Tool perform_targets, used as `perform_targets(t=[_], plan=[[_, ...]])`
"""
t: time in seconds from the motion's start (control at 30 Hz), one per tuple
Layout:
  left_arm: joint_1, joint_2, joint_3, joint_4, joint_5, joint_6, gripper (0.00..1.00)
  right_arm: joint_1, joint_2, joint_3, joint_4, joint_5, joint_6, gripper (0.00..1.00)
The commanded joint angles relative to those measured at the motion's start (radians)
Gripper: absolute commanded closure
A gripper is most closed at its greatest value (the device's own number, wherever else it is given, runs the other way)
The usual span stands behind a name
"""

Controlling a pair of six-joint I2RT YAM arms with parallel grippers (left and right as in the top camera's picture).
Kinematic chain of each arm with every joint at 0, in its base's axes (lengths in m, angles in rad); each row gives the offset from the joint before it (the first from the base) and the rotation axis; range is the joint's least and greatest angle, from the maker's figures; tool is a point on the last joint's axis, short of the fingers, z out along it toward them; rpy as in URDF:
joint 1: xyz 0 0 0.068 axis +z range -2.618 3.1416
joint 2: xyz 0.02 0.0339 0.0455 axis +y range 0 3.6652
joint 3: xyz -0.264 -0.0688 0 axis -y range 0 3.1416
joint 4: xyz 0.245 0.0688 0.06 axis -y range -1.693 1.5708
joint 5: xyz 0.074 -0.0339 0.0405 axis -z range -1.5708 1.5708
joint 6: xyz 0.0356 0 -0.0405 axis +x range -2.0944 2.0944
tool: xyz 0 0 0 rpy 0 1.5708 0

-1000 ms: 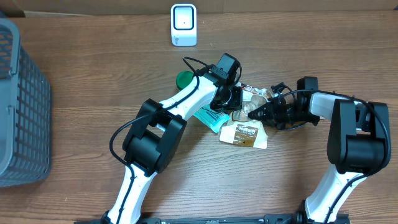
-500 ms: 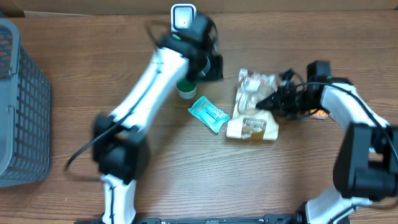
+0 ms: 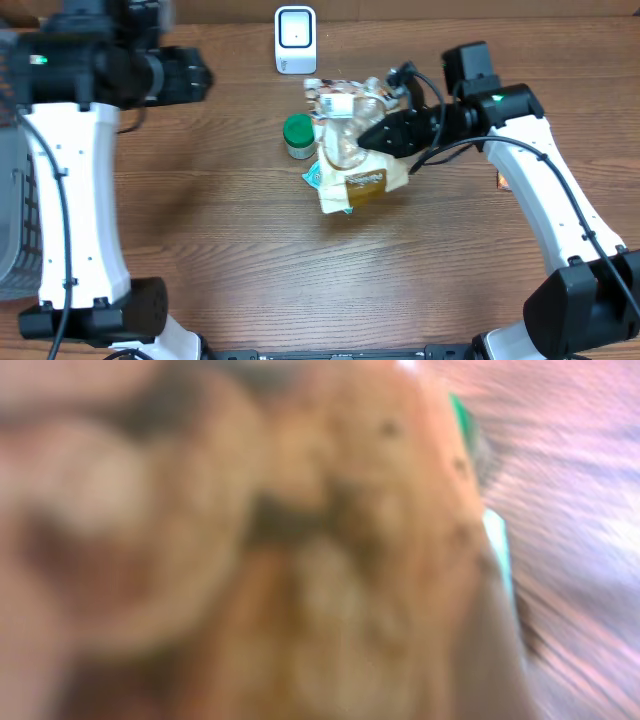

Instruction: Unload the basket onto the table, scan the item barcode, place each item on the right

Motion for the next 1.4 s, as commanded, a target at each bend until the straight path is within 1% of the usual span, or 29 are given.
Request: perform_targets(t=[0.0,0.07,0.2,0.3,0.37,0.43,0.5,0.6,0.67,0.73,0.8,0.83,0.87,0.9,0.93,1.03,1.13,1.2,1.3,1.37], plan=[[0.138,0.006,-0.01,-0.003,-0.077,0.025,0.0,0.044,-0.016,0.09,0.009,0.002,-0.017,0.96],[0.197,0.006,-0.013,-0.002,-0.076,0.025,0.0,0.064,-0.016,0.123,0.008,0.034,0.013,0.96],[0.266,0.006,-0.013,-0.013,-0.068,0.026,0.0,0.08,-0.015,0.157,0.008,0.034,0.046,0.96],[0.276,0.006,-0.013,-0.021,-0.069,0.035,0.0,0.08,-0.015,0.173,0.008,0.043,0.091,0.96],[0.273,0.006,-0.013,-0.021,-0.067,0.06,0.0,0.082,-0.015,0.193,0.004,0.08,0.126,0.96],[0.273,0.006,-0.013,-0.021,-0.068,0.061,0.0,0.086,-0.015,0.221,-0.004,0.127,0.148,0.97],[0.273,0.006,-0.013,-0.021,-0.074,0.06,0.0,0.093,-0.015,0.27,-0.027,0.204,0.166,0.97],[0.273,0.006,-0.013,-0.021,-0.074,0.06,0.0,0.11,0.002,0.388,-0.083,0.373,0.188,0.97],[0.273,0.006,-0.013,-0.021,-0.074,0.06,0.0,0.134,0.024,0.494,-0.111,0.566,0.188,0.96],[0.273,0.006,-0.013,-0.021,-0.074,0.06,0.0,0.167,0.031,0.523,-0.076,0.781,0.185,0.96],[0.273,0.006,-0.013,-0.021,-0.074,0.06,0.0,0.225,0.039,0.516,0.023,1.094,0.132,0.96],[0.273,0.006,-0.013,-0.021,-0.074,0.06,0.0,0.245,0.049,0.514,0.058,1.184,0.105,0.96],[0.273,0.006,-0.013,-0.021,-0.074,0.06,0.0,0.278,0.077,0.514,0.128,1.329,0.056,0.96],[0.273,0.006,-0.013,-0.021,-0.074,0.06,0.0,0.296,0.103,0.514,0.175,1.4,0.02,0.96],[0.273,0.006,-0.013,-0.021,-0.074,0.06,0.0,0.307,0.129,0.514,0.211,1.431,-0.008,0.96],[0.273,0.006,-0.013,-0.021,-0.074,0.06,0.0,0.32,0.22,0.514,0.313,1.437,-0.115,0.96],[0.273,0.006,-0.013,-0.021,-0.074,0.06,0.0,0.321,0.322,0.514,0.445,1.473,-0.249,0.96],[0.273,0.006,-0.013,-0.021,-0.074,0.06,0.01,0.321,0.416,0.514,0.613,1.561,-0.385,0.96],[0.273,0.006,-0.013,-0.021,-0.074,0.06,0.0,0.321,0.525,0.514,0.84,1.586,-0.576,0.96],[0.273,0.006,-0.013,-0.021,-0.074,0.06,0.0,0.321,0.585,0.514,0.964,1.59,-0.657,0.96]])
